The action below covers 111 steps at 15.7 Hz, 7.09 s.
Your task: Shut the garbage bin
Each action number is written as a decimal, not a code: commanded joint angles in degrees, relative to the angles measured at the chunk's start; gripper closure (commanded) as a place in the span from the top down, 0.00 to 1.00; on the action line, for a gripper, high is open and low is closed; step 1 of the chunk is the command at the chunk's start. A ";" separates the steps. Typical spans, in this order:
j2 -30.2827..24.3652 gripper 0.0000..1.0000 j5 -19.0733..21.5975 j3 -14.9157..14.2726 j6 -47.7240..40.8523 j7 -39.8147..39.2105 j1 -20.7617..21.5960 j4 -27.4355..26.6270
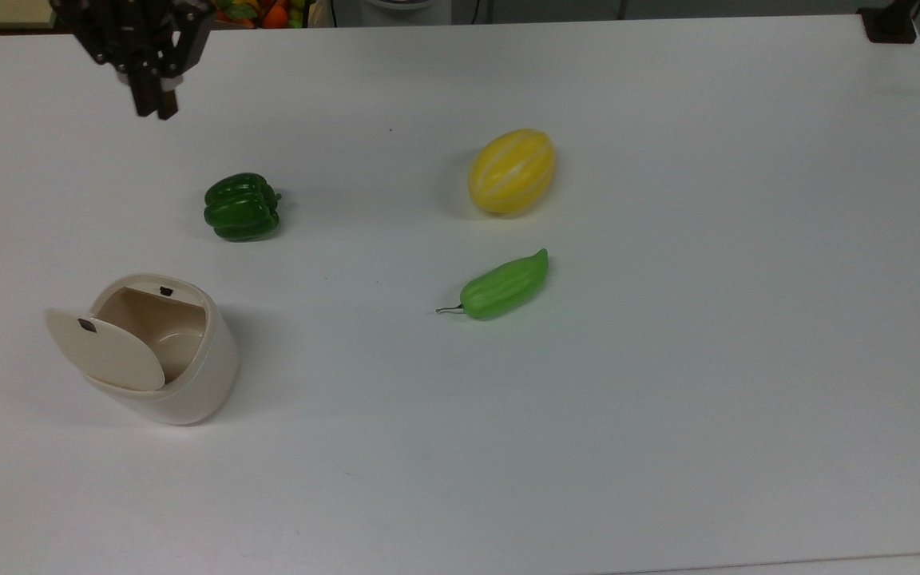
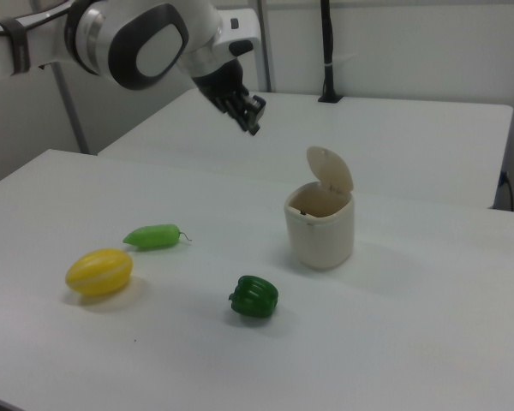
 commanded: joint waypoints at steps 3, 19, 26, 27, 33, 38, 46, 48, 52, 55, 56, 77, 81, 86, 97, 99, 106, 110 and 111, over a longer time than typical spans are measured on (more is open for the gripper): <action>5.64 0.20 1.17 -0.53 13.43 4.54 0.23 3.16; 16.01 0.16 1.17 -0.09 38.48 10.08 -0.04 5.10; 21.55 0.16 1.00 -0.17 39.55 10.08 -0.65 7.82; 22.51 0.16 1.00 -0.17 39.55 10.00 -0.74 8.52; 24.89 0.15 1.17 -0.35 39.55 10.17 -1.09 9.67; 25.07 0.07 1.17 -0.26 39.20 10.08 -1.00 9.32; 24.20 0.00 1.26 -0.26 36.14 9.91 -0.74 7.83; 23.76 0.00 1.26 -0.26 31.75 9.64 -1.00 7.91; 22.61 0.00 1.00 -0.26 25.16 9.47 -1.00 7.82; 22.70 0.00 0.56 -0.26 19.79 8.33 -1.00 7.74; 22.79 0.00 0.56 -0.26 18.21 7.54 -0.92 7.65; 24.89 0.00 0.47 -0.26 16.26 6.39 -0.74 5.27; 25.51 0.00 0.56 -0.26 16.26 6.65 -0.74 5.27; 23.94 0.00 1.35 -0.26 16.00 7.27 -0.65 5.80; 8.91 0.08 1.26 0.27 -14.11 10.26 1.19 5.80; 6.71 0.12 1.26 0.27 -21.15 10.08 2.42 5.54; -3.39 0.71 0.47 0.27 -29.35 4.55 9.27 -3.94; -5.51 1.00 -4.00 0.27 -30.49 4.63 11.74 -6.94; -5.78 1.00 -4.71 0.27 -30.50 4.98 11.83 -7.29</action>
